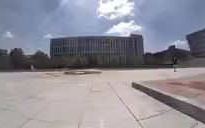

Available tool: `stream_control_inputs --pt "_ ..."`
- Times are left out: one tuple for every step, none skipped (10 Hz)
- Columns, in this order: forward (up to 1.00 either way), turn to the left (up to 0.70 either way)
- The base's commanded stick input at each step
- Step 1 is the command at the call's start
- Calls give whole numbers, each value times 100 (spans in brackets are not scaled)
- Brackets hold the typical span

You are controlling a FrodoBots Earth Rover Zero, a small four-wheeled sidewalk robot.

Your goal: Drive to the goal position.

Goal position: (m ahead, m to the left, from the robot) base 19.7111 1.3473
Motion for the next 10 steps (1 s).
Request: stream_control_inputs --pt "50 0" --pt "50 0" --pt "50 0" --pt "50 0" --pt "50 0" --pt "50 0" --pt "50 0" --pt "50 0" --pt "50 0" --pt "50 0"
